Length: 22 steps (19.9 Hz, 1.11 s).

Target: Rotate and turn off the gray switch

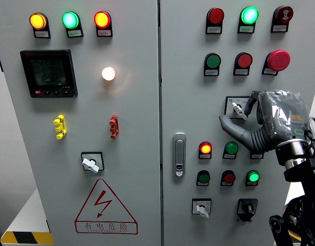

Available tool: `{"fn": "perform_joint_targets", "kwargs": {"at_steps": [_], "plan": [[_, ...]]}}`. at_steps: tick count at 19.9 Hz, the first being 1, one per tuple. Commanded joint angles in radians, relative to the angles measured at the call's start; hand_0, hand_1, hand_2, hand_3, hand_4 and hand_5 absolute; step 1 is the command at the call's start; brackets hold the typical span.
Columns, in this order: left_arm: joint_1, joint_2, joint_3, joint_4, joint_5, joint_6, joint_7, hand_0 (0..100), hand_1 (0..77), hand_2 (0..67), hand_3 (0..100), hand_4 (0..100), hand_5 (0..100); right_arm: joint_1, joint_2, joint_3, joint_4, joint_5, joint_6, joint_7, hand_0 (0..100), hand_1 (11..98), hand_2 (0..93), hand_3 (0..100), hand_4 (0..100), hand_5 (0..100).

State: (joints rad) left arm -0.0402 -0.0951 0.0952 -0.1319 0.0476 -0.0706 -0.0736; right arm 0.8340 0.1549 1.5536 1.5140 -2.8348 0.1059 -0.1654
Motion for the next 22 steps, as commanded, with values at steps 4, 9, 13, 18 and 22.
{"fn": "perform_joint_targets", "kwargs": {"at_steps": [4,9,13,18,22], "plan": [[0.000,0.000,0.000,0.000,0.000,0.000,0.000,85,0.0,13.4,19,8,11,0.003,0.0000,-0.001,0.000,0.000,0.000,-0.002,43,30.4,71.7,100,98,100],[-0.001,0.000,0.000,0.000,0.000,0.000,0.000,85,0.0,13.4,19,8,11,0.004,0.0000,-0.003,-0.001,0.000,0.000,-0.002,52,29.2,72.2,100,98,100],[0.000,0.000,0.000,0.000,0.000,0.000,0.000,85,0.0,13.4,19,8,11,0.004,0.0000,-0.006,0.000,0.000,0.000,-0.002,54,30.2,73.3,100,98,100],[-0.001,0.000,0.000,0.000,0.000,0.000,0.000,85,0.0,13.4,19,8,11,0.004,0.0000,-0.007,0.000,-0.002,0.000,-0.003,57,30.3,73.7,100,98,100],[-0.001,0.000,0.000,0.000,0.000,0.000,0.000,85,0.0,13.4,19,8,11,0.004,0.0000,-0.007,0.000,-0.003,0.000,-0.003,60,31.3,74.5,100,98,100]]}}
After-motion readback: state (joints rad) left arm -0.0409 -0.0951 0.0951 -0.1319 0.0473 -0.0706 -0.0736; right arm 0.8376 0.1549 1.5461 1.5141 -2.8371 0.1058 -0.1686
